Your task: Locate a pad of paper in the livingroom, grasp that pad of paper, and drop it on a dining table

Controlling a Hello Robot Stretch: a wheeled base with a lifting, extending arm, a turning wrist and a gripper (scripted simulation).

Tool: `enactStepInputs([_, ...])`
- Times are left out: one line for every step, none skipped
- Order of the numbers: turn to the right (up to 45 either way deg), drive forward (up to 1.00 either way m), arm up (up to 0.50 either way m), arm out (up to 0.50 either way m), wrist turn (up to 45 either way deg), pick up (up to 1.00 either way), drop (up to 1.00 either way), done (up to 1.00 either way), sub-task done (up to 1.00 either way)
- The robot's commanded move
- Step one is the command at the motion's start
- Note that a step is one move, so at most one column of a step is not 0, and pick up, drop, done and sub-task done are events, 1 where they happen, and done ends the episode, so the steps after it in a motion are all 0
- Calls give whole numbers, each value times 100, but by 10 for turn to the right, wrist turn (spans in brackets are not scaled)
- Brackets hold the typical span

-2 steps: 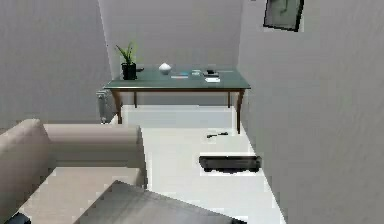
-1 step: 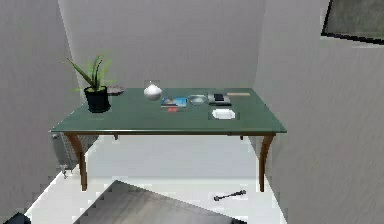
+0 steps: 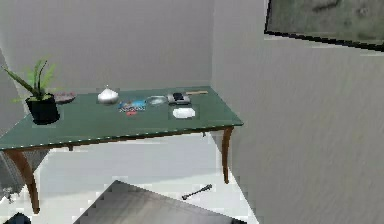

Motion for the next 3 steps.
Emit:
enactStepInputs([0, 10, 0, 0, 0, 0, 0, 0, 0])
enactStepInputs([-330, 0, 0, 0, 0, 0, 0, 0, 0])
enactStepInputs([0, 45, 0, 0, 0, 0, 0, 0, 0])
